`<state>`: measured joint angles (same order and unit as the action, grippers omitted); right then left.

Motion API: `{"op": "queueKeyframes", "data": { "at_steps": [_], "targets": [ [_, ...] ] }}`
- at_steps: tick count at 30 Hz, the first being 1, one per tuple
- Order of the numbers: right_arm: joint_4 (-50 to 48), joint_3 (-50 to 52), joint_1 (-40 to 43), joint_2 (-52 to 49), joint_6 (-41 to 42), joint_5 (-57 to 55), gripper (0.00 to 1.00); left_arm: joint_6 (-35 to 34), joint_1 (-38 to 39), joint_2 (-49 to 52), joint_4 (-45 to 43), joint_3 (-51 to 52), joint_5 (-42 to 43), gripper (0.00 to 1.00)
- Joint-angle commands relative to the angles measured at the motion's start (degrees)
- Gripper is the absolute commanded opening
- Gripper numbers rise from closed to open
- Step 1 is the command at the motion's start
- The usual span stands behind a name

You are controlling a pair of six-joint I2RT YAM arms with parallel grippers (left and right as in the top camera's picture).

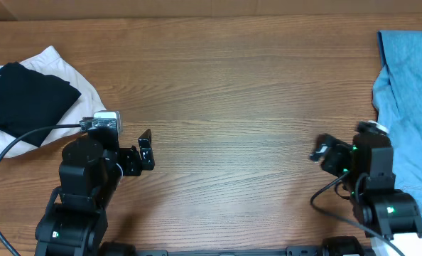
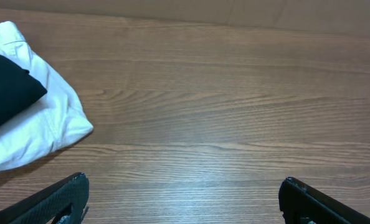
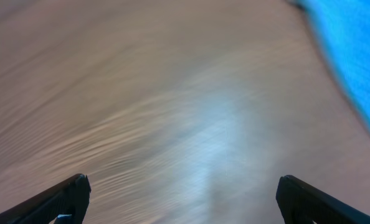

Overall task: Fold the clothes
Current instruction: 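Reach the right gripper to the blue jeans at the right edge and grasp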

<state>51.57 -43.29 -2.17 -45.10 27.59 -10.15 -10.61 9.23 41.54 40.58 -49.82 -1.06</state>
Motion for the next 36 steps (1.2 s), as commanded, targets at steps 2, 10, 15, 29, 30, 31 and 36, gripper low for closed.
{"op": "queueKeyframes", "data": {
  "at_steps": [2, 10, 15, 29, 30, 31, 36],
  "targets": [
    [4.0, -1.4, 9.8, -2.8, 14.1, -7.9, 1.0, -0.3, -0.7, 0.0, -0.4, -1.5, 0.6, 1.0],
    [5.2, -1.3, 29.6, -12.5, 13.8, -1.5, 1.0, -0.3, -0.7, 0.4, -0.6, -1.5, 0.5, 1.0],
    [0.5, -0.9, 33.2, -21.6, 4.0, -1.3, 1.0, -0.3, -0.7, 1.1, -0.5, -1.5, 0.5, 1.0],
    [-20.5, -0.9, 33.2, -44.2, -8.7, -1.8, 0.98, -0.3, -0.7, 1.2, -0.5, -1.5, 0.5, 1.0],
    [-21.3, -0.9, 33.2, -45.0, -8.8, -2.1, 0.97, -0.3, -0.7, 1.2, -0.5, -1.5, 0.5, 1.0],
    [-22.0, -0.9, 33.2, -45.8, -8.8, -2.5, 0.95, -0.3, -0.7, 1.2, -0.5, -1.5, 0.5, 1.0],
    [-24.6, -0.9, 33.2, -46.4, -8.7, -4.6, 0.73, -0.3, -0.7, 1.2, -0.5, -1.5, 0.5, 1.0]
  ]
}}
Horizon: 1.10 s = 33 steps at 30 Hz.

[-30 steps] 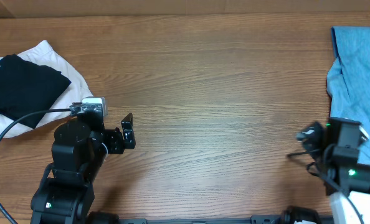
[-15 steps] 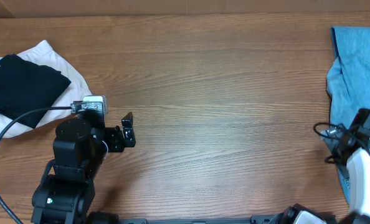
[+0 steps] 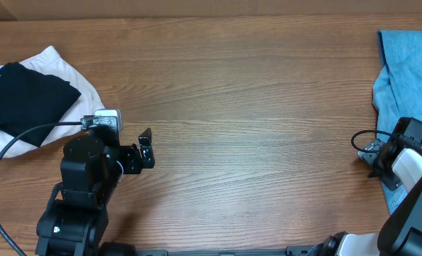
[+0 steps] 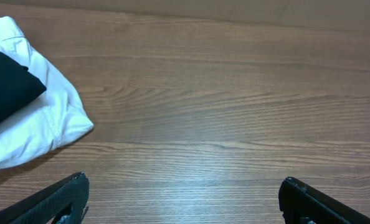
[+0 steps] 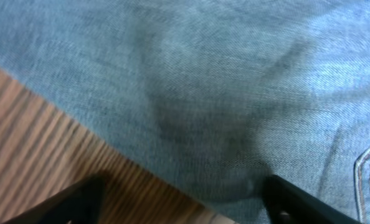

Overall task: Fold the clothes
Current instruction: 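Reach the right gripper to the blue jeans at the right edge and grasp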

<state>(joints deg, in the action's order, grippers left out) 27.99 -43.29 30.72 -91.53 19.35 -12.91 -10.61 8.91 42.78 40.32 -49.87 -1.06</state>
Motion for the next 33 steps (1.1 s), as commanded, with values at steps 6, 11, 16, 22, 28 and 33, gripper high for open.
{"op": "queueKeyframes", "data": {
  "at_steps": [6, 11, 16, 22, 28, 33],
  "targets": [
    [-3.3, -0.9, 0.3, 0.0, -0.5, -4.5, 0.61, -0.3, -0.3, 0.0, -0.3, -1.4, 0.5, 1.0],
    [-3.7, -0.9, 0.3, 0.0, -0.5, -4.7, 0.48, -0.4, -0.3, 0.0, -0.3, -1.4, 0.7, 1.0],
    [-3.9, -0.6, 0.3, 0.0, -0.5, -4.5, 0.58, -0.4, -0.3, 0.0, -0.3, -1.4, 0.7, 1.0],
    [-5.1, 2.0, 0.2, -0.5, -0.6, 0.9, 0.74, -0.4, -0.3, 0.0, -0.3, -1.4, 0.7, 1.0],
    [-6.4, 2.5, 0.2, -3.8, -4.4, 0.9, 0.74, -0.4, -0.3, 0.0, -0.2, -1.4, 0.7, 1.0],
    [-7.3, 2.5, 0.2, -5.8, -4.4, 1.0, 0.54, -0.4, -0.3, 0.0, -0.2, -1.4, 0.7, 1.0]
  ]
}}
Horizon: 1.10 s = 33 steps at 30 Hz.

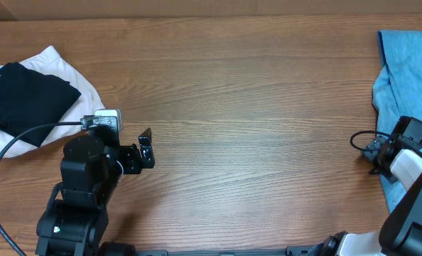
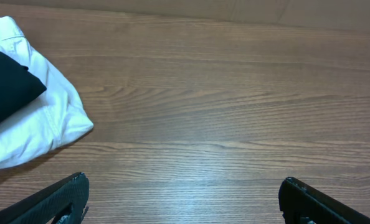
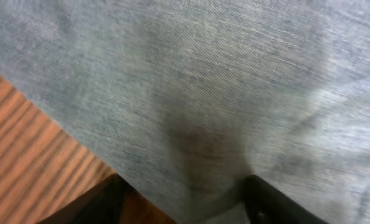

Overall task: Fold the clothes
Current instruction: 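Reach the right gripper to the blue jeans at the right edge and grasp, then drag the blue jeans with the right gripper to the table center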

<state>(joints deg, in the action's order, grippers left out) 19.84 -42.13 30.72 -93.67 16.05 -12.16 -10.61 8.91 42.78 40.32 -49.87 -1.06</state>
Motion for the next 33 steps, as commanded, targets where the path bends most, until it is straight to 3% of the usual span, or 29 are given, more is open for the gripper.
{"op": "queueKeyframes", "data": {
  "at_steps": [1, 4, 5, 13, 21, 31, 33],
  "targets": [
    [0.8, 1.4, 0.2, -3.8, -1.1, 0.2, 0.42, -0.4, -0.3, 0.0, -0.2, -1.4, 0.7, 1.0],
    [0.8, 1.3, 0.2, -3.8, -1.1, 0.2, 0.08, -0.4, -0.3, 0.0, -0.2, -1.4, 0.7, 1.0],
    [0.8, 1.2, 0.2, -3.8, -1.1, 0.2, 0.04, -0.4, -0.3, 0.0, -0.2, -1.4, 0.7, 1.0],
    [5.5, -4.5, -4.5, -1.3, -1.6, 5.0, 0.04, -0.3, -0.3, 0.0, -0.3, -1.4, 0.6, 1.0],
    [11.4, -16.7, -22.5, 1.1, -2.3, 11.2, 0.04, -0.3, -0.3, 0.0, -0.8, -1.4, 0.4, 1.0],
    [-3.1, -27.2, -43.6, 1.1, 2.2, 13.3, 0.04, -0.3, -0.3, 0.0, -1.8, -1.4, 0.4, 1.0],
    [-4.0, -28.4, -44.9, 1.1, 2.2, 13.0, 0.32, -0.3, -0.4, 0.0, -1.8, -1.4, 0.4, 1.0]
  ]
}}
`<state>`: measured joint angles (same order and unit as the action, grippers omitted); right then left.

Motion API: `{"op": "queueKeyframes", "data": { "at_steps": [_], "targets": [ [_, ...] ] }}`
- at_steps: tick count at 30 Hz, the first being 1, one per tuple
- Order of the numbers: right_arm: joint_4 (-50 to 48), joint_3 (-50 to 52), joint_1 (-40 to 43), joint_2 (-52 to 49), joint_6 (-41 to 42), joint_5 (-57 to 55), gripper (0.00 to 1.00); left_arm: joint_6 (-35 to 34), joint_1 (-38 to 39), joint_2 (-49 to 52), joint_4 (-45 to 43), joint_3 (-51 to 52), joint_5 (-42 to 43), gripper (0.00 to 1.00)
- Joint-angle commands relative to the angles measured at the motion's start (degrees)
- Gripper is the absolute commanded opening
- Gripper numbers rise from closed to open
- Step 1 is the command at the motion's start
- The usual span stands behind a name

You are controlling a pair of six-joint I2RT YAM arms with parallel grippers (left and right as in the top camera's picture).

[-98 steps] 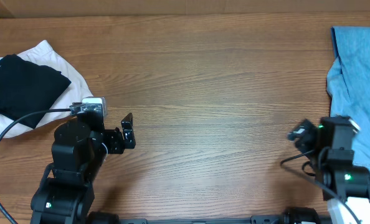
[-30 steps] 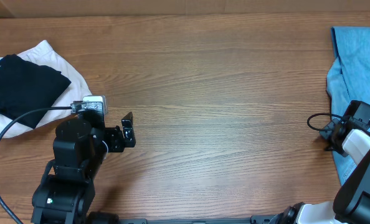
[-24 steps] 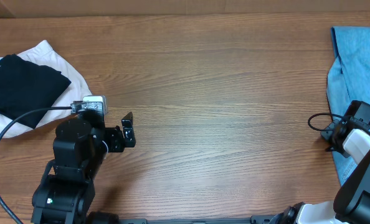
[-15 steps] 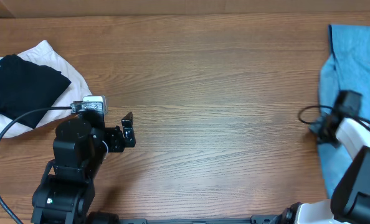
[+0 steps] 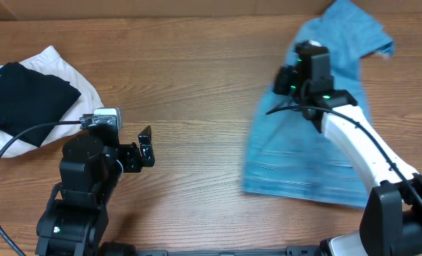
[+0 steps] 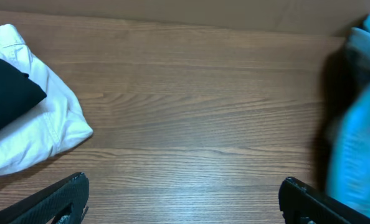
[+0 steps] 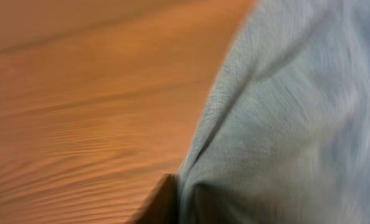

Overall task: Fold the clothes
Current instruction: 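Drag the blue jeans with the right gripper to the table center, then grasp the jeans waistband with the left gripper and pull it left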

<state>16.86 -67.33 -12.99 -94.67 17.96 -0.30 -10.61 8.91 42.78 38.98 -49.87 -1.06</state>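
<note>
A blue denim garment (image 5: 303,156) lies spread and blurred over the right half of the wooden table, from the far edge toward the front. My right gripper (image 5: 290,80) is at the cloth's left edge, shut on it. In the right wrist view the denim (image 7: 284,124) fills the right side and covers the jaws, with one dark finger (image 7: 163,202) showing. My left gripper (image 5: 145,148) stands open over bare wood at the left; its fingers (image 6: 60,199) are wide apart with nothing between them. The blue cloth (image 6: 359,143) shows at that view's right edge.
A folded pile, a black garment on a white one (image 5: 26,99), sits at the table's far left and also shows as white cloth (image 6: 42,130) in the left wrist view. Bare wooden table (image 5: 197,71) lies between the two arms.
My right gripper was at the table's right edge, closing on the denim. It is now near the middle far side with the garment pulled leftward onto the table. The left arm is unchanged.
The right gripper first hovered open near the table's front right, beside the blue garment heaped at the right edge. It then stood over the denim with its fingers apart, then narrower on the cloth. Now the garment lies across the table's right half, held.
</note>
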Motion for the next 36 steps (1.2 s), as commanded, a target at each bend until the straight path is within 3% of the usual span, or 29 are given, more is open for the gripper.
{"op": "queueKeyframes", "data": {
  "at_steps": [1, 2, 10, 14, 26, 30, 36],
  "targets": [
    [-0.8, -3.7, -1.3, 2.1, 0.3, 0.9, 0.52, -0.3, -0.3, 0.0, -0.5, -1.4, 0.4, 1.0],
    [-0.1, -4.1, -1.3, 2.1, 0.3, 0.7, 0.66, -0.3, -0.3, 0.0, -0.4, -1.4, 0.5, 1.0],
    [12.6, -4.7, 7.5, 6.5, 0.3, -1.1, 0.87, -0.4, -0.3, 0.0, -0.4, -1.4, 1.6, 1.0],
    [19.6, -4.7, 13.7, 11.0, 0.0, -1.1, 1.0, -0.5, -0.3, 1.5, -0.8, -1.3, 7.6, 1.0],
    [35.0, -4.7, 25.0, 15.5, 0.0, -1.1, 1.0, -5.8, -0.2, 26.2, 0.5, -1.2, 29.7, 1.0],
    [35.5, -4.7, 26.6, 15.5, -0.2, -1.1, 1.0, -6.2, 0.2, 35.7, 1.8, -1.2, 38.9, 0.87],
    [35.6, -4.7, 27.0, 15.5, -0.2, -1.1, 1.0, -6.1, 3.9, 46.5, 3.1, -1.2, 40.0, 0.89]
  ]
}}
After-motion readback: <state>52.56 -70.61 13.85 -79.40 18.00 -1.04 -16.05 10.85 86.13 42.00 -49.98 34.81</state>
